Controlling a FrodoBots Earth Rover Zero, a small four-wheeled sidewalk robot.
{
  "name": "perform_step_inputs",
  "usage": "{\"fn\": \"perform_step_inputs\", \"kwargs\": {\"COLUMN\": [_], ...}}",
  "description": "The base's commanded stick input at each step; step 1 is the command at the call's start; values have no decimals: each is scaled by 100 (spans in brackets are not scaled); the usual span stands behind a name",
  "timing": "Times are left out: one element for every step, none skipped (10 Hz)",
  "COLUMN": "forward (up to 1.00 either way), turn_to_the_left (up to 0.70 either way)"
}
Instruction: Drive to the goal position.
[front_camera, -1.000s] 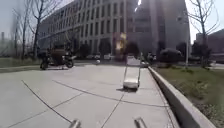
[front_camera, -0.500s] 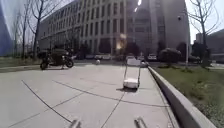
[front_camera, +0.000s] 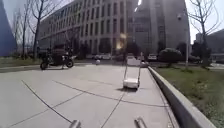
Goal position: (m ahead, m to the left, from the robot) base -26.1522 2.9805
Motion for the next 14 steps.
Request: {"fn": "perform_step_inputs", "kwargs": {"forward": [70, 51, 0, 0, 0, 0, 0, 0, 0, 0, 0, 0, 0, 0], "turn_to_the_left": [35, 45, 70, 70, 70, 70, 70, 70, 70, 70, 70, 70, 70, 70]}}
